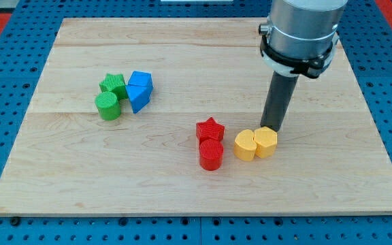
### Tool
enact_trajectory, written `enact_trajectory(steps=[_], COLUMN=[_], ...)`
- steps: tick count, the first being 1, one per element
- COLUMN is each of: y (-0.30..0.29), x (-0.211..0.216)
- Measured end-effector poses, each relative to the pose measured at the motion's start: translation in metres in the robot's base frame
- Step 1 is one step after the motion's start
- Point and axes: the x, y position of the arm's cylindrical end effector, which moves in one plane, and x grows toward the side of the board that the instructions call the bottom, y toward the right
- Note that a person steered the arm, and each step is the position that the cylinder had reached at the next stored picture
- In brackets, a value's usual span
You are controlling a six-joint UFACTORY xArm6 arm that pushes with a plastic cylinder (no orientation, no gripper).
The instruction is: Move yellow blocks closer to red blocks
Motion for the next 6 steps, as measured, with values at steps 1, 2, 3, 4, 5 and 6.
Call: enact_trajectory(steps=[1,2,3,4,5,6], y=[0.001,0.030,0.055,0.045,0.024,0.011], x=[0.001,0.002,0.021,0.035,0.035,0.034])
